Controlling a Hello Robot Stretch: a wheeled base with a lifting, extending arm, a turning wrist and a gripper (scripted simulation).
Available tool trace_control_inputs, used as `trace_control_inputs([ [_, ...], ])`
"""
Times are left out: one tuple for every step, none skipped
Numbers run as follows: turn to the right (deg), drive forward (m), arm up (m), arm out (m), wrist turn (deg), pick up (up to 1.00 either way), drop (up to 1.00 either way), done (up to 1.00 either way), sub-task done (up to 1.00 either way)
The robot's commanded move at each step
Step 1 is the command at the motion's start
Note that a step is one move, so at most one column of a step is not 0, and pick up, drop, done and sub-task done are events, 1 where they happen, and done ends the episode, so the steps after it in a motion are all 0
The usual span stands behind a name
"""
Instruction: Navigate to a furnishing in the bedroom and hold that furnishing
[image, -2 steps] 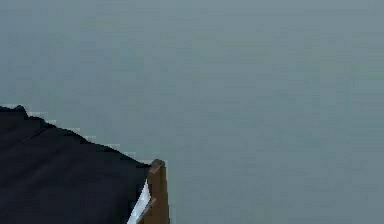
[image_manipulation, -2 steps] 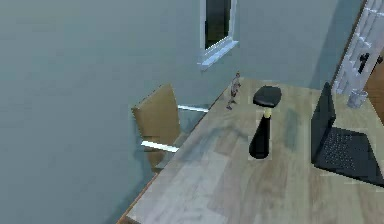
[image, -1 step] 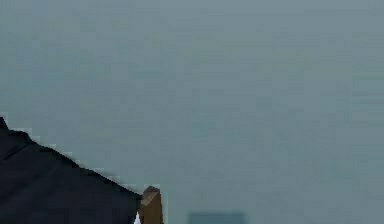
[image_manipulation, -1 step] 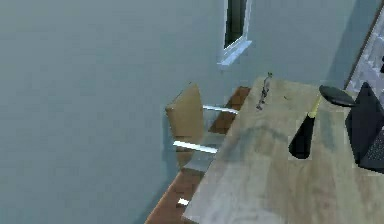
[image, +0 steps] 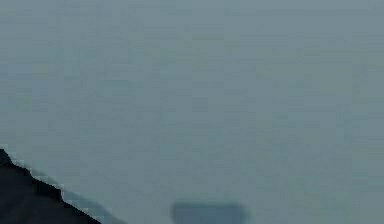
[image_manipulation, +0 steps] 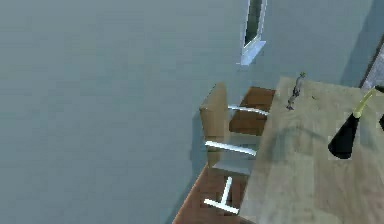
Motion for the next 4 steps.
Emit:
trace_control_inputs([
  [45.0, 0.0, 0.0, 0.0, 0.0, 0.0, 0.0, 0.0, 0.0],
  [45.0, 0.0, 0.0, 0.0, 0.0, 0.0, 0.0, 0.0, 0.0],
  [6.0, 0.0, 0.0, 0.0, 0.0, 0.0, 0.0, 0.0, 0.0],
  [0.0, 0.15, 0.0, 0.0, 0.0, 0.0, 0.0, 0.0, 0.0],
])
